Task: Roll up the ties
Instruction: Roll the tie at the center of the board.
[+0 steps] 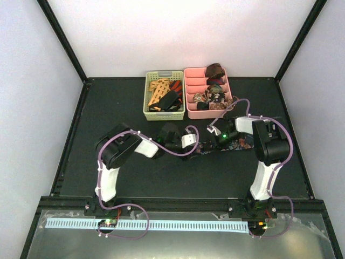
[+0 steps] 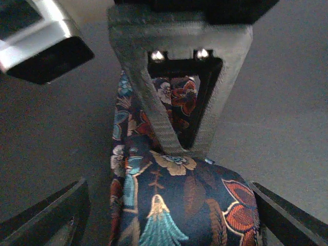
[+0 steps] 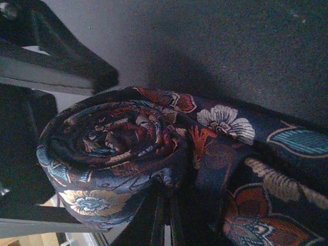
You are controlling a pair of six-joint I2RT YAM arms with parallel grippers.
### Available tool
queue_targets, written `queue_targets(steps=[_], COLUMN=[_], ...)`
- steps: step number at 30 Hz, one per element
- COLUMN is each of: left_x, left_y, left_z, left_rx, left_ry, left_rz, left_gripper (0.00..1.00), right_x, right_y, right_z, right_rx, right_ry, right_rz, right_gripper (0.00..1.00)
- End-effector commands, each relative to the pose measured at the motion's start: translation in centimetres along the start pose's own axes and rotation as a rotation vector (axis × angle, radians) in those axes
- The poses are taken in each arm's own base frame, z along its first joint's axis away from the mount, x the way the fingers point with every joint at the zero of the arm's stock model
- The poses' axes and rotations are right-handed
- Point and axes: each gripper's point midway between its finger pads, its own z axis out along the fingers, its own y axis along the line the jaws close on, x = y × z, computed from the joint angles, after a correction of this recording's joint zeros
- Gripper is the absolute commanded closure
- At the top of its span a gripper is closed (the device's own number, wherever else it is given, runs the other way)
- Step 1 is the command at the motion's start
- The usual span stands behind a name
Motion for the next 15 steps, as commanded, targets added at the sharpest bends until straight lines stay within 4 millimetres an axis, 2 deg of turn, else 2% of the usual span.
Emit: queue_targets(steps=[1,5,9,12,15], left_x=[-1.6,-0.4,0.5,1.3,2.8], left_y=[-0.5,-0.5,-0.7,-1.2,-1.7], left_z=[1.5,2.2,2.0,1.4,1.0], left_rx=[0.040,0.051,0.051,0.062,0.079], left_ry=[-0.114,-0.080,-0.028,0.032,0.132], left_rz=[0.078,0.075,0.047,0.005,-0.064], left_gripper=[0.19,0.27,0.42,0.54,0.60], right_x=[1.2,1.1,0.9,-0.3,-1.9], right_y=[-4.0,-4.0,-2.8,-0.7,1.2], right_z=[1.0,1.0,0.9,-0.7,-2.9], right_rx=[0.162,0.158,0.106,0.055,0.026], right_ry=[0.066,0.068,0.065,0.012,-0.054], right_rz=[0.043,0.043,0.015,-0.048,-0.134], right_gripper=[0.98,0.98,0.97,0.88,0.81])
